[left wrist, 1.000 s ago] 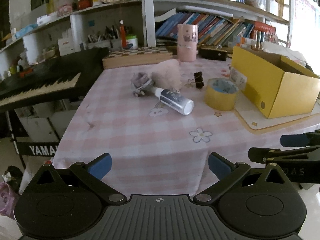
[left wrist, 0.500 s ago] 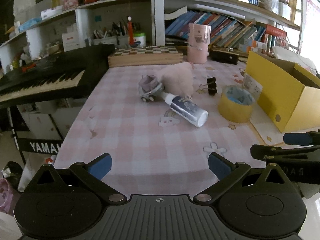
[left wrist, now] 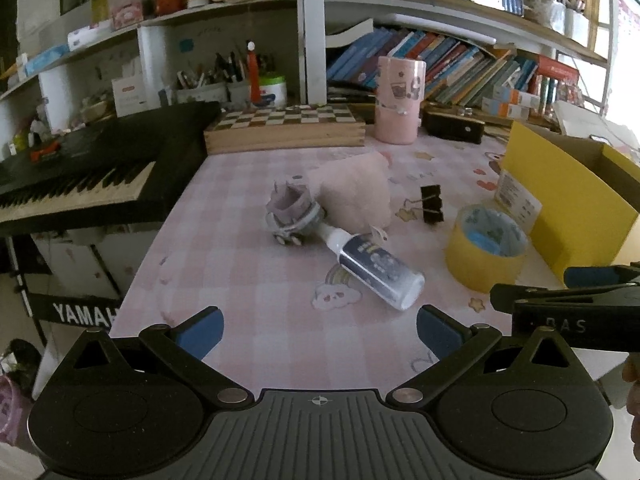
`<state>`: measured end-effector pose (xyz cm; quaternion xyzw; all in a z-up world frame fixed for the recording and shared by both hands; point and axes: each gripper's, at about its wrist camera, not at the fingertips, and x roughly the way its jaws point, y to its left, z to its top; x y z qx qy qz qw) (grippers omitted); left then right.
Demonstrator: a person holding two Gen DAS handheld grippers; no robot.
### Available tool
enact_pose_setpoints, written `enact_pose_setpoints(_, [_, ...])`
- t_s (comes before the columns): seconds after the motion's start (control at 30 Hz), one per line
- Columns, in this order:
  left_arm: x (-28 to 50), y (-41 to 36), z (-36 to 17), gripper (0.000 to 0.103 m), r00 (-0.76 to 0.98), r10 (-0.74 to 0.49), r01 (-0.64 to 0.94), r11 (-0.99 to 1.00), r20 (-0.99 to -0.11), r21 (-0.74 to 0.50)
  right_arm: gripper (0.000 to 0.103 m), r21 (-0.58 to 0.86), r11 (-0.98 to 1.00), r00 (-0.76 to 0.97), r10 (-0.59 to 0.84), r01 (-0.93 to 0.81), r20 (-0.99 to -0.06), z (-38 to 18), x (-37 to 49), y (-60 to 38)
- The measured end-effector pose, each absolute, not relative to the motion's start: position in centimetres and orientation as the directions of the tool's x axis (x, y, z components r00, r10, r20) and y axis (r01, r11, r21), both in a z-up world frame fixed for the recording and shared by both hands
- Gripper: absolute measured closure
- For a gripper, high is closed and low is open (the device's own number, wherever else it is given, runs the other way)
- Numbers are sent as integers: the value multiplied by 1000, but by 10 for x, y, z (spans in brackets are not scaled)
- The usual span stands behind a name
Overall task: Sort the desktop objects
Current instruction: 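Move both tools toward the tape roll and spray bottle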
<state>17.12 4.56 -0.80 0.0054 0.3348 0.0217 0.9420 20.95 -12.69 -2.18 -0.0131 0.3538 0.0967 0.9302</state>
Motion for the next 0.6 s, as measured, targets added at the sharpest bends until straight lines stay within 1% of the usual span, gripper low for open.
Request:
enact_pose_setpoints(0.17, [184,50,-8,0,773,58,-56,998,-632,22,12,34,983,728,155,-178,-668,-26,230,-123])
enact_pose_setpoints(0.6, [213,52,-8,0,762,78,-75,997,-643,32,11,50,986,694,147,-158,-705,-37,274,-119])
